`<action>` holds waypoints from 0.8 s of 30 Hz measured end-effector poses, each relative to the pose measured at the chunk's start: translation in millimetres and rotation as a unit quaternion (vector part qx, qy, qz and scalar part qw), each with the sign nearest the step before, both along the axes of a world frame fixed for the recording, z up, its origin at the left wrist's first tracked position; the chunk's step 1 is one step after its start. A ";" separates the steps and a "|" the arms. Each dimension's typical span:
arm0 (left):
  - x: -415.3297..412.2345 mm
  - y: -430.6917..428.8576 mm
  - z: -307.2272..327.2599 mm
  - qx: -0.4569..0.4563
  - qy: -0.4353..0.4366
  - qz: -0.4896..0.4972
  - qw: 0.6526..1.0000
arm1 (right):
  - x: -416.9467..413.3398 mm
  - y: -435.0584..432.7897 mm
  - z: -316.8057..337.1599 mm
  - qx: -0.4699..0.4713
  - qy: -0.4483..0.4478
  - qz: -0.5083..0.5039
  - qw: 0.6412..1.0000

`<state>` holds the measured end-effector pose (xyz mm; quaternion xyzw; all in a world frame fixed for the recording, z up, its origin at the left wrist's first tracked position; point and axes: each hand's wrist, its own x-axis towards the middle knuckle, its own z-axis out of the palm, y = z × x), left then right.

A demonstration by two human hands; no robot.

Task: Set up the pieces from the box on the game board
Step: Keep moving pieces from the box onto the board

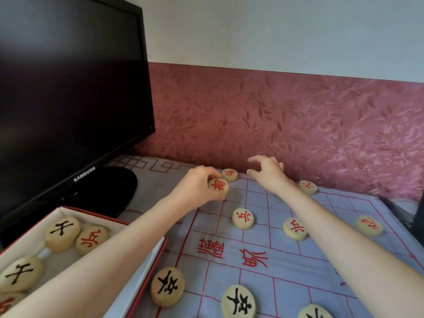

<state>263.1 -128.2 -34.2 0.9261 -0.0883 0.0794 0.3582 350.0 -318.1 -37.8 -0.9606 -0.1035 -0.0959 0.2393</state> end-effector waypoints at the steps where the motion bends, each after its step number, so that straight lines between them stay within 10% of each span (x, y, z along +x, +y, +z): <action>1: 9.9 -5.2 -0.1 0.002 -0.007 0.003 1.000 | -1.5 -8.3 2.2 0.006 -0.010 -0.002 1.000; 24: 87.1 -73.1 -18.0 0.169 -0.003 0.008 0.986 | -44.8 -62.7 3.1 0.023 -0.001 0.012 1.000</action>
